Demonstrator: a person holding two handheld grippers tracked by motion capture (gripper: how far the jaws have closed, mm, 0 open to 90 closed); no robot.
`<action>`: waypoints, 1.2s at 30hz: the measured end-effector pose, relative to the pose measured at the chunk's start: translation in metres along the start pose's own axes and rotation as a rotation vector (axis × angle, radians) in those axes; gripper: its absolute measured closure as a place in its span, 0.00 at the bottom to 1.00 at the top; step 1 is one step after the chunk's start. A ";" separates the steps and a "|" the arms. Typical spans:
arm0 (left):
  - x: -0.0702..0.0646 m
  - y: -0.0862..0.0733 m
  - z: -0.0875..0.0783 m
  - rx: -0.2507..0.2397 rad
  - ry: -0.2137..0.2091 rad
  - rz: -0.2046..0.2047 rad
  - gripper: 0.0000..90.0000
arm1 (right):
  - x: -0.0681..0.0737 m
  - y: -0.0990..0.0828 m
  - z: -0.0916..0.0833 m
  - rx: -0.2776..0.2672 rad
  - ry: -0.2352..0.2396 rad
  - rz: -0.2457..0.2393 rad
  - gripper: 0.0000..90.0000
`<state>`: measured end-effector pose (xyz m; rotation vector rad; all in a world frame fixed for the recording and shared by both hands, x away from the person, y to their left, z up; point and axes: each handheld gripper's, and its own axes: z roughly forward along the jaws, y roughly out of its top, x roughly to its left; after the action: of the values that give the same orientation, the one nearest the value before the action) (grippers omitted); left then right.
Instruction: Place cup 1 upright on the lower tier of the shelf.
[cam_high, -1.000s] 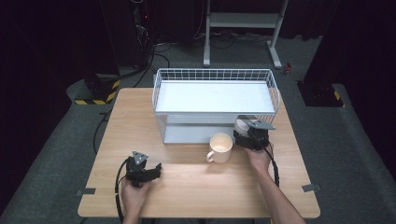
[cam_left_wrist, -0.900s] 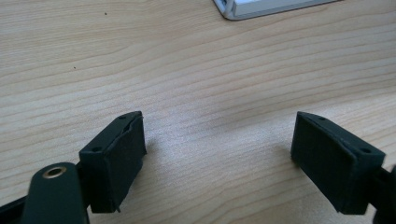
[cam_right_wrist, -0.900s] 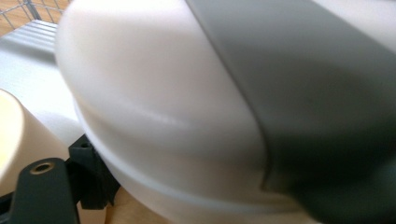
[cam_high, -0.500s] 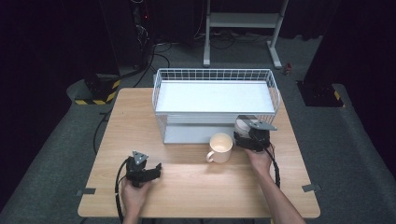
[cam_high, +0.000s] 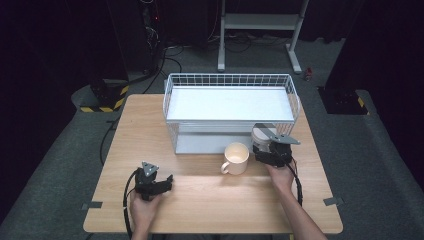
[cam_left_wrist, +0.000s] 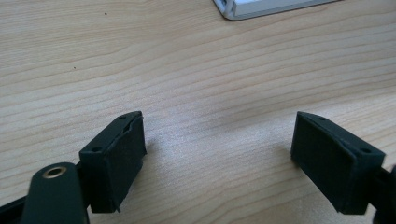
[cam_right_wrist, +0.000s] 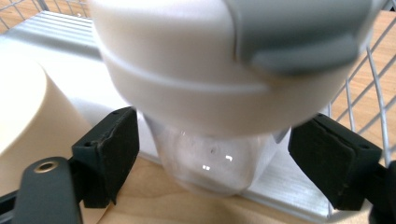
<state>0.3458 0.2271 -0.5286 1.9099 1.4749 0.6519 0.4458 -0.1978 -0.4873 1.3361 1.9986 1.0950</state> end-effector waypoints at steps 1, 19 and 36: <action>0.000 0.000 0.000 0.000 0.000 0.000 0.20 | 0.000 -0.002 -0.001 0.003 -0.004 0.001 0.23; 0.000 0.000 0.000 0.003 -0.001 0.004 0.20 | 0.004 -0.003 0.011 0.014 -0.070 0.007 0.46; 0.000 0.000 0.000 0.001 -0.002 0.006 0.20 | 0.003 0.011 0.036 0.033 -0.134 0.022 0.74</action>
<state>0.3456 0.2272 -0.5285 1.9154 1.4688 0.6519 0.4776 -0.1800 -0.4982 1.4133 1.9162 0.9599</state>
